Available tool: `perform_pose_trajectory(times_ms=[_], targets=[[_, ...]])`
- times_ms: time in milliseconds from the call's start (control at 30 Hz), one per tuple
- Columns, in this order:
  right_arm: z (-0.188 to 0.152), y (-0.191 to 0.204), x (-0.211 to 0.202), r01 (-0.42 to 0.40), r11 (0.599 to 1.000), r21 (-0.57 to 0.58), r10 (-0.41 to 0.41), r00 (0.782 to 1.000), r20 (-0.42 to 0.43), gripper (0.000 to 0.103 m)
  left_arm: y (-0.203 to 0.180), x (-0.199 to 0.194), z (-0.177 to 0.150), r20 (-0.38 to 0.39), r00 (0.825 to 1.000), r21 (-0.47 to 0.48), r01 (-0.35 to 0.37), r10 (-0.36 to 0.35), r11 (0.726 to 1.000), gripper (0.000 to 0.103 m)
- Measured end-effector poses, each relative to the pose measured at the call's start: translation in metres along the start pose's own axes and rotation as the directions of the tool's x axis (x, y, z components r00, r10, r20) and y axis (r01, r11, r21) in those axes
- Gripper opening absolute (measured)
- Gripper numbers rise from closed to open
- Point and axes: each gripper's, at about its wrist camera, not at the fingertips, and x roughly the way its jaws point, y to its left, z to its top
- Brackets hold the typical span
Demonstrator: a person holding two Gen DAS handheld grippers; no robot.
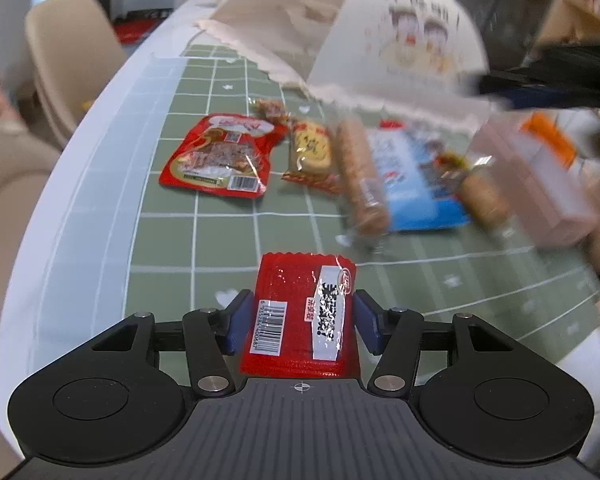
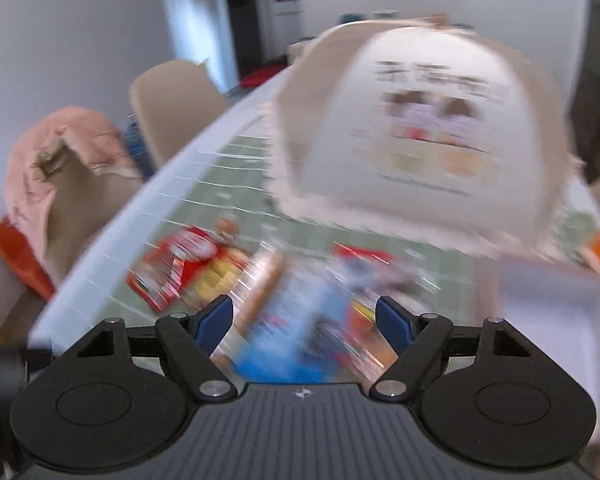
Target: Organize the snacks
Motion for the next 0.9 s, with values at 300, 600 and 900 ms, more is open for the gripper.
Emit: perform_pose_trajectory(times_ms=[300, 600, 900], targets=[[0.077, 0.065, 0.181, 0.056, 0.997, 0.059, -0.042, 0.974, -0.223, 0.046, 0.012, -0.039, -0.021, 0.062, 0.991, -0.159, 0.124, -0.115, 0.979, 0.059], [0.073, 0.057, 0.131, -0.036, 0.999, 0.005, 0.037, 0.980, -0.196, 0.018, 0.009, -0.036, -0.008, 0.030, 0.990, -0.142, 0.142, -0.139, 0.980, 0.059], [0.041, -0.067, -0.123, 0.064, 0.995, 0.082, -0.077, 0.983, 0.169, 0.018, -0.086, -0.040, 0.070, 0.096, 0.941, 0.060, 0.319, -0.324, 0.946, 0.060]])
